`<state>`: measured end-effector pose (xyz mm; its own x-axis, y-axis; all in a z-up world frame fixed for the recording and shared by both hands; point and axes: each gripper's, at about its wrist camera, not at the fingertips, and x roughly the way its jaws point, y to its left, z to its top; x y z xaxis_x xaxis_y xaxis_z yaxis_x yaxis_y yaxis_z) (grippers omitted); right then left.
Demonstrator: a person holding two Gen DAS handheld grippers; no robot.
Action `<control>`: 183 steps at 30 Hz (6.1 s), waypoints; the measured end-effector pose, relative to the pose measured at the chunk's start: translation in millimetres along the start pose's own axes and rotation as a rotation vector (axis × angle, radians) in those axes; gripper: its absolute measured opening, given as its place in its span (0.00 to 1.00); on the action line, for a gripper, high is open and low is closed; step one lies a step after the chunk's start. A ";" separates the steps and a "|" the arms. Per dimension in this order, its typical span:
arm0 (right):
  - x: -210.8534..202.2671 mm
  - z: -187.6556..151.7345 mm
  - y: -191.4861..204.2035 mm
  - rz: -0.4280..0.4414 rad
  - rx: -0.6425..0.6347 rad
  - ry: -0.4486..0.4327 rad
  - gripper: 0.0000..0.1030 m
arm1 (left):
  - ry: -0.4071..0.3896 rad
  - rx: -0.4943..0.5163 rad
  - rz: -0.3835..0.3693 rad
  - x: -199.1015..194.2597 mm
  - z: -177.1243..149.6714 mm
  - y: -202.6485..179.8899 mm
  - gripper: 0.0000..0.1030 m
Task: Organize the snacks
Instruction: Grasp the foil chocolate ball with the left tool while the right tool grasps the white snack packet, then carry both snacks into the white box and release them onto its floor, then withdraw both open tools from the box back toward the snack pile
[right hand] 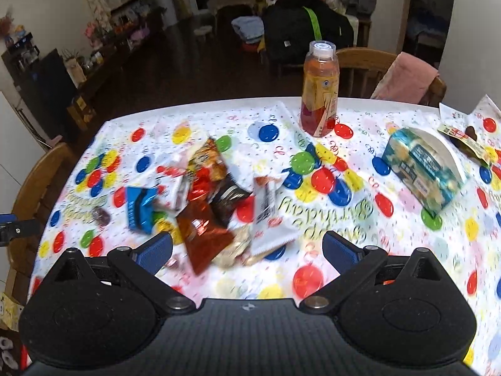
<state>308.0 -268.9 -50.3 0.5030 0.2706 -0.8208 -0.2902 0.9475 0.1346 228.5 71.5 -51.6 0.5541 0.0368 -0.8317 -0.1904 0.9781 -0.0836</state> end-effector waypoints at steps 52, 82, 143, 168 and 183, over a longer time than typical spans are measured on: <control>154.9 36.5 -27.8 0.039 0.028 0.205 0.13 | 0.274 -0.191 0.019 160.4 28.1 37.7 0.26; -40.5 -25.5 28.0 0.142 -0.042 0.068 0.12 | 0.176 -0.010 -0.131 9.5 -6.8 8.2 0.26; 21.5 -204.7 136.3 0.170 -0.053 0.299 0.12 | 0.441 0.276 -0.209 42.7 -170.9 -61.0 0.26; -21.6 -190.8 134.5 0.185 0.016 0.224 0.13 | 0.380 0.263 -0.270 7.8 -161.6 -47.7 0.40; -89.6 -161.8 130.5 0.187 0.043 0.072 0.13 | 0.123 0.271 -0.264 -65.8 -130.7 -37.5 0.79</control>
<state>93.3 -197.0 -49.0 0.3835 0.4308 -0.8169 -0.3371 0.8888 0.3104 93.3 5.6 -65.5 0.4507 -0.2317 -0.8621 0.1756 0.9699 -0.1689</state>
